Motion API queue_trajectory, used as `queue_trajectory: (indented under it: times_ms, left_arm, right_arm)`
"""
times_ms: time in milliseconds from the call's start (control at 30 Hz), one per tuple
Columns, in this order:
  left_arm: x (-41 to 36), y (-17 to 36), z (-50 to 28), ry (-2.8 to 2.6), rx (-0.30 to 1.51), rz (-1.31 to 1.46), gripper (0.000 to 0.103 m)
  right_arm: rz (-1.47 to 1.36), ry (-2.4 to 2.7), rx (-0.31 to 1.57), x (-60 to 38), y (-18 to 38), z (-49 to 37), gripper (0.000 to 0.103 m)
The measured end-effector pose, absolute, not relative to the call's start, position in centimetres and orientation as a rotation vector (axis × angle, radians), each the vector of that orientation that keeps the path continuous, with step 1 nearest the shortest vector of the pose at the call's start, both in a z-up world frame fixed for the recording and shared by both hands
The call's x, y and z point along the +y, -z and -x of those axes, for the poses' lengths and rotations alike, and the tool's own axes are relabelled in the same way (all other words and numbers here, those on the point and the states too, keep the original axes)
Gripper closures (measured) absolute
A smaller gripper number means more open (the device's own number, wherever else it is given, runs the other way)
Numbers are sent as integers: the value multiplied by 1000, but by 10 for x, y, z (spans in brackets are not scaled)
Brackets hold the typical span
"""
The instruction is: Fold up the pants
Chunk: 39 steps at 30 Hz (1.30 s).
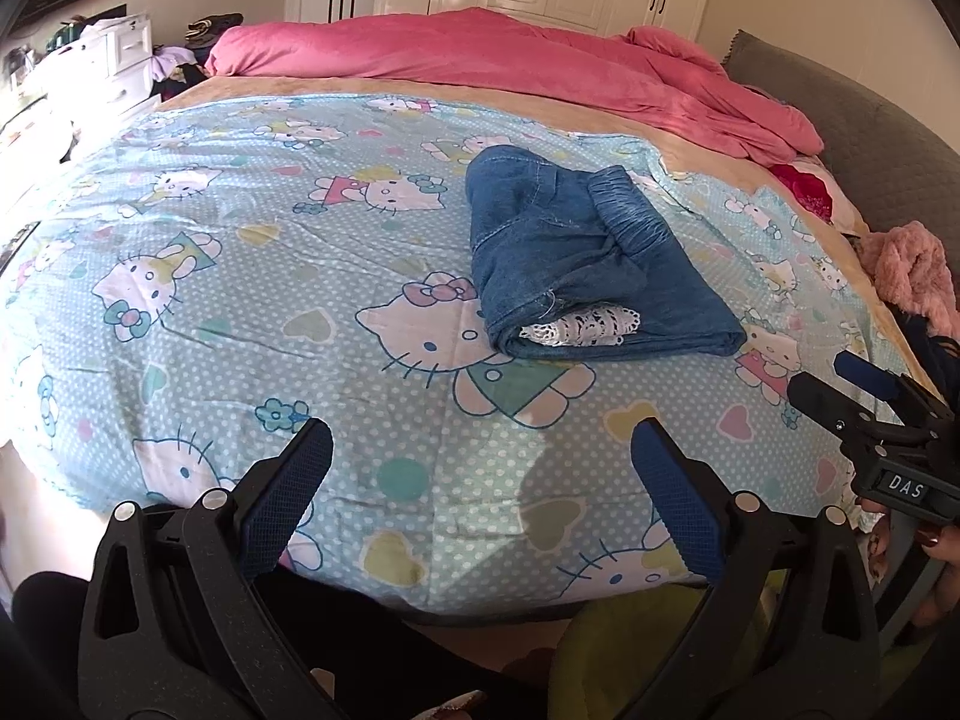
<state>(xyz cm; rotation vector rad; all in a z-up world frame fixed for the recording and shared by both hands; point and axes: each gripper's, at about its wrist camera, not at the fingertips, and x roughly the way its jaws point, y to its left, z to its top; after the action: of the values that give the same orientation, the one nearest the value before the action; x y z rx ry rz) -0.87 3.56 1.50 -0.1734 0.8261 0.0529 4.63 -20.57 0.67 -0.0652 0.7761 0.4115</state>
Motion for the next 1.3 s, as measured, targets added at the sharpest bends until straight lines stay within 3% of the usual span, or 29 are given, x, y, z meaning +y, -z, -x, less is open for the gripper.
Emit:
queue_trajectory:
  times_ms: [1300]
  left_arm:
    - [33,-15,10,-61,840,170,9]
  right_arm:
    - [59,-409,786,-205,-3,-43,4]
